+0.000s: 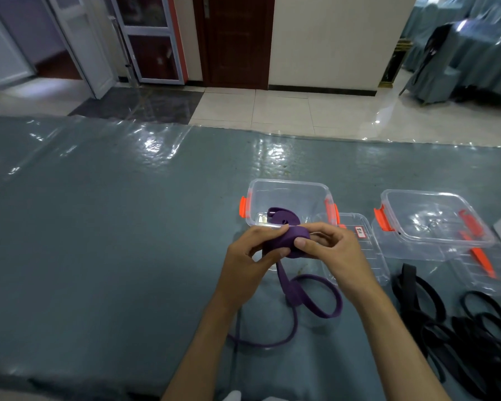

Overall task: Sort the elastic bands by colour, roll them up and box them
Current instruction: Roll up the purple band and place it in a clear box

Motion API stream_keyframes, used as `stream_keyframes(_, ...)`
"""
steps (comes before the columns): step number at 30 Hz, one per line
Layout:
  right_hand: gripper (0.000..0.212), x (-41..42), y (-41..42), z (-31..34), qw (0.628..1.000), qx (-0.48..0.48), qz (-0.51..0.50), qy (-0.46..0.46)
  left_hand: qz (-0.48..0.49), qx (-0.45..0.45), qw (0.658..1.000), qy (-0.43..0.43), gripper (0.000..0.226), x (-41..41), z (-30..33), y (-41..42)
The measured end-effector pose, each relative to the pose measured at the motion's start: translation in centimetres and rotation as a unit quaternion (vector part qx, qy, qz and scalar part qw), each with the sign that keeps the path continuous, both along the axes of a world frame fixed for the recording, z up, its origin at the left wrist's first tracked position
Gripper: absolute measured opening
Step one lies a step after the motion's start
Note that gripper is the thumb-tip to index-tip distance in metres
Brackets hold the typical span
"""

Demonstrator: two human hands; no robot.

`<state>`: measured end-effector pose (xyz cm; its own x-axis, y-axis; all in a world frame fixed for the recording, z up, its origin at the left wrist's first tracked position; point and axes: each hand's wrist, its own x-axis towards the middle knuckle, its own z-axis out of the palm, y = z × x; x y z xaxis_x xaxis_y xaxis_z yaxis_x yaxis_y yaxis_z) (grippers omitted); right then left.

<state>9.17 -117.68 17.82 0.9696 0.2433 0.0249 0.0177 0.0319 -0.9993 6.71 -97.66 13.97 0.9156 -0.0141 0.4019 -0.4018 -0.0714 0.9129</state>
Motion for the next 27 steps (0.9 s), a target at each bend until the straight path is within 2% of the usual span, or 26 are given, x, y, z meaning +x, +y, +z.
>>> stream_keyframes(9,0.055,-0.4,0.0,-0.5,0.997,0.06,-0.003,0.045,-0.019,-0.075,0.995,0.066,0.042,-0.1,0.1,-0.2)
stream_keyframes(16,0.038,-0.2,-0.6,0.2,0.997,-0.05,0.025,-0.053,-0.014,-0.037,0.997,0.072,0.043,-0.5,0.3,0.1)
stream_keyframes(21,0.034,-0.6,0.0,0.3,0.999,0.019,-0.007,-0.033,0.048,-0.096,0.992,0.068,0.033,-1.4,0.7,-0.5)
stream_keyframes(24,0.031,-0.9,0.6,0.2,0.996,0.074,-0.035,-0.032,0.043,-0.121,0.99,0.062,0.04,-1.6,1.0,-0.7)
stream_keyframes(27,0.029,-1.2,1.0,0.0,0.991,0.126,-0.016,-0.028,0.02,-0.154,0.986,0.069,0.041,-1.6,1.8,-0.4)
